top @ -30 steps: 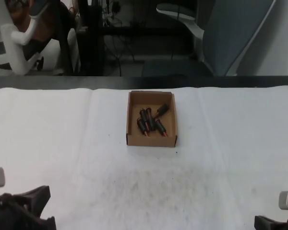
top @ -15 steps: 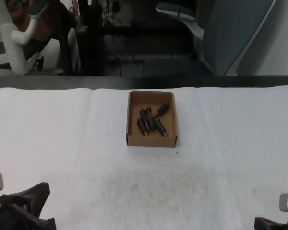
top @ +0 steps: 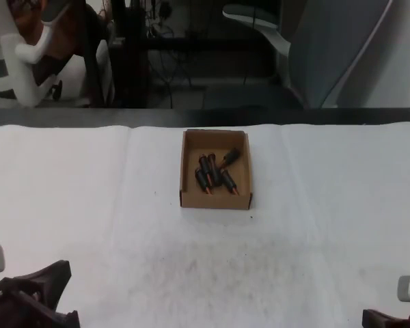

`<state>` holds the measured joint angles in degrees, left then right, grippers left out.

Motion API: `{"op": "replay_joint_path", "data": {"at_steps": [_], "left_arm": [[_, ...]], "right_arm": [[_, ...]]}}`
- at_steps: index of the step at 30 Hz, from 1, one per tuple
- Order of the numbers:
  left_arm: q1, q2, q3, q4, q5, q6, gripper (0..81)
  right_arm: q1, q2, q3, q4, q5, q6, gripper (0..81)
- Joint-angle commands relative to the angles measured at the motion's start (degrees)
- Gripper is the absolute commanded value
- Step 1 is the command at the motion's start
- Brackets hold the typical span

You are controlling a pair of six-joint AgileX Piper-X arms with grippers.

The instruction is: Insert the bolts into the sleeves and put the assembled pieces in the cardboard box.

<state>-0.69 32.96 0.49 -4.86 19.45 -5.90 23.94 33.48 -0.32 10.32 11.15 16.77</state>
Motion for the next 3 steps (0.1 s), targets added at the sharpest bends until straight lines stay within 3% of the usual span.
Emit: {"op": "replay_joint_path", "data": {"at_steps": [1, 3], "left_arm": [[0.0, -0.5, -0.5, -0.3, 0.3, -0.1, 1.7], [0.0, -0.5, -0.5, -0.3, 0.3, -0.1, 1.7]], "right_arm": [[0.1, 0.1, 0.2, -0.7, -0.4, 0.2, 0.0], [0.1, 0.1, 0.2, -0.7, -0.4, 0.2, 0.0]]}}
